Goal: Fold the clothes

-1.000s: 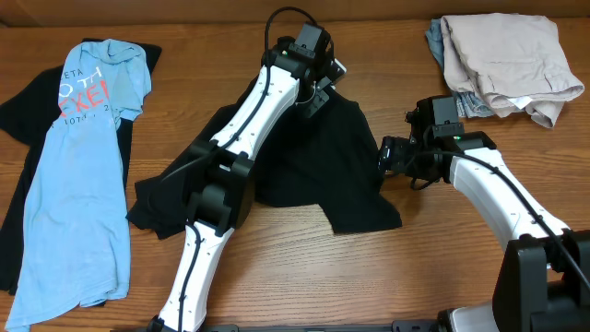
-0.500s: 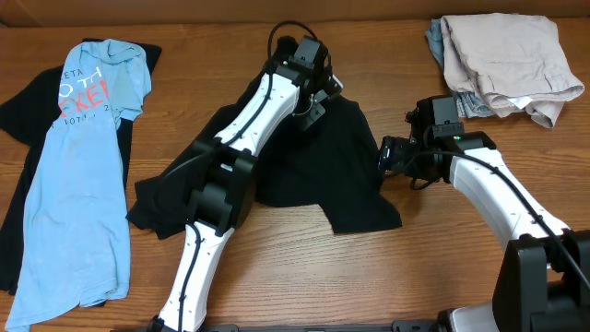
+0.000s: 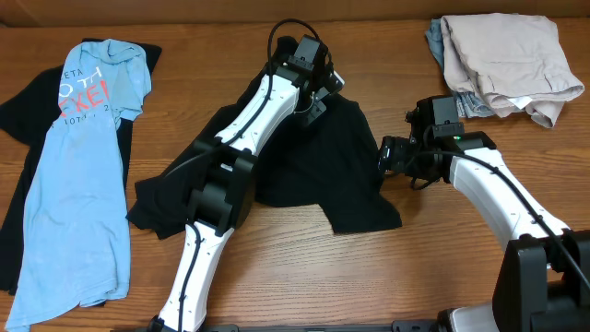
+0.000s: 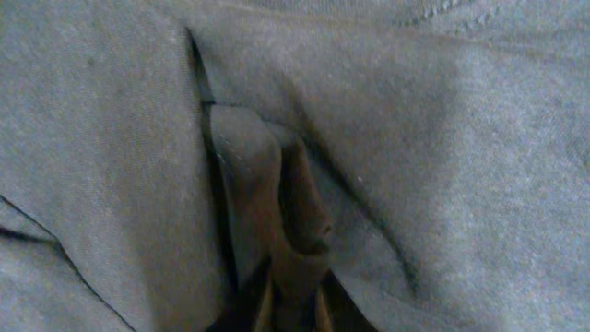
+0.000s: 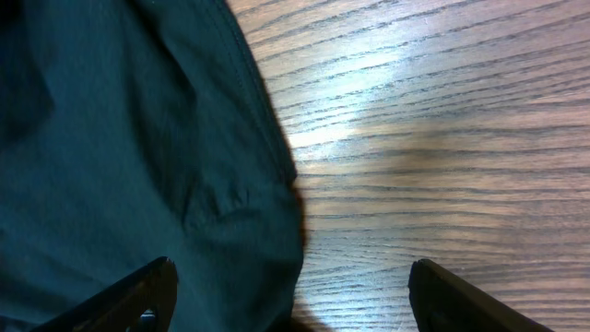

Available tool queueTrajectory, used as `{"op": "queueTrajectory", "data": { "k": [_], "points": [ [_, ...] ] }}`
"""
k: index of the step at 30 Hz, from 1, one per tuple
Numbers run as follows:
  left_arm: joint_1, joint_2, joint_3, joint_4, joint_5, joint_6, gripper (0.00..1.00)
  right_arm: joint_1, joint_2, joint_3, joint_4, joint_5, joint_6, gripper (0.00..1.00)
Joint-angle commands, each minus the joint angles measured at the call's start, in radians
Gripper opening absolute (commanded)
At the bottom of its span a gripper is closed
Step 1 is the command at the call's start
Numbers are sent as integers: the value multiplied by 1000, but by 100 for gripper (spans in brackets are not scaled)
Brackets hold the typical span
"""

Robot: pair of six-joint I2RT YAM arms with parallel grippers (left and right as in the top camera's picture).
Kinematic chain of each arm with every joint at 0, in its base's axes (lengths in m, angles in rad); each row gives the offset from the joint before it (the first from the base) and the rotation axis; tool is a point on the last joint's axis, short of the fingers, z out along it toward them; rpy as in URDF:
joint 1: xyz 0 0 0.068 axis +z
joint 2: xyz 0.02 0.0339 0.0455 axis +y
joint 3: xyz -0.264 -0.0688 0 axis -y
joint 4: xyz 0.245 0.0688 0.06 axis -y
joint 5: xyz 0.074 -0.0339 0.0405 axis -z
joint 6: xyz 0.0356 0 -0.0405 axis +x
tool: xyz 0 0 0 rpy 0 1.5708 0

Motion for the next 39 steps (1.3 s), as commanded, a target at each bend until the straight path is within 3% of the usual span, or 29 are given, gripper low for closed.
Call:
{"op": "queueTrajectory", "data": {
  "k": [1, 4, 8, 13, 18, 25, 35, 36, 37, 39],
  "points": [
    [4, 9, -5, 12, -3, 5, 4, 1, 0, 22, 11, 10, 5, 84],
    [4, 7, 1, 12, -27, -45, 4, 1, 0, 22, 18, 10, 5, 84],
    [19, -2, 66, -34, -140, -219, 4, 1, 0, 22, 26, 10, 5, 84],
    [90, -13, 286, -207, -144, -331, 4, 1, 0, 22, 31, 10, 4, 84],
    [170, -13, 472, -299, -151, -333, 4, 1, 0, 22, 31, 10, 5, 84],
    [298, -9, 506, -280, -189, -328, 4, 1, 0, 22, 29, 9, 5, 84],
    [488, -8, 491, -63, -172, -342, 5, 1, 0, 22, 14, 6, 5, 84],
    [497, -8, 491, -48, -162, -344, 19, 1, 0, 22, 15, 6, 5, 84],
    [505, -8, 492, -33, -151, -344, 47, 1, 0, 22, 16, 6, 5, 84],
    [515, -8, 492, -13, -138, -344, 92, 1, 0, 22, 22, 6, 5, 84]
  ]
}}
